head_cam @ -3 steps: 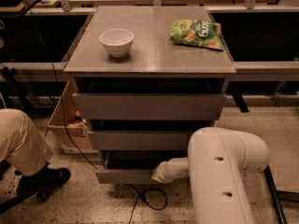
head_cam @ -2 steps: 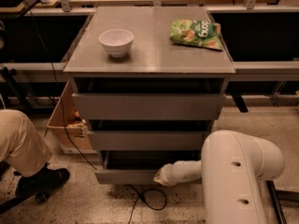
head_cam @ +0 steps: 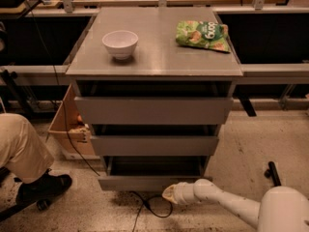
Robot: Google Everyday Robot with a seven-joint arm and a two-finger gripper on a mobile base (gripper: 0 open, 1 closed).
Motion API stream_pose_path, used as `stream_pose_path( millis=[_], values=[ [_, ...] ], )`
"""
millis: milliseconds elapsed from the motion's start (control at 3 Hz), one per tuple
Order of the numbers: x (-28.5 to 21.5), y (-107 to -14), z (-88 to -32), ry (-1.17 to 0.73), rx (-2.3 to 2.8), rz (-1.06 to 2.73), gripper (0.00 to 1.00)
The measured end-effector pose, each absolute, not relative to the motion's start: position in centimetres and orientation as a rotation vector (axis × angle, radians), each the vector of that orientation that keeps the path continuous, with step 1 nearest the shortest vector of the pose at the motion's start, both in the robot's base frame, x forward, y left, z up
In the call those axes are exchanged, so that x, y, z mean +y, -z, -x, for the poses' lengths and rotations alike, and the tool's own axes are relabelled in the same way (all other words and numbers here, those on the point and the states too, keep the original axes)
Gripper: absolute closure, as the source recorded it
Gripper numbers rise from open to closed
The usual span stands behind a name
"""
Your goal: Close bottom drawer
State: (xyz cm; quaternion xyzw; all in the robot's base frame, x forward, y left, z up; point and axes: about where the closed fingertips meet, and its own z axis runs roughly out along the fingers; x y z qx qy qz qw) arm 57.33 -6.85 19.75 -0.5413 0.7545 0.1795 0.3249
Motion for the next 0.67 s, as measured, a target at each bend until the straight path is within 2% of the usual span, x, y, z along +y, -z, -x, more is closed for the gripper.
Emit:
stream_pose_path(
  millis=[333, 667],
  values=[
    [-7.18, -17.58, -57.25, -0.553, 1.915, 1.379, 1.00],
    [-7.45, -17.24, -57.54, -0.545, 1.894, 1.402, 1.00]
  ],
)
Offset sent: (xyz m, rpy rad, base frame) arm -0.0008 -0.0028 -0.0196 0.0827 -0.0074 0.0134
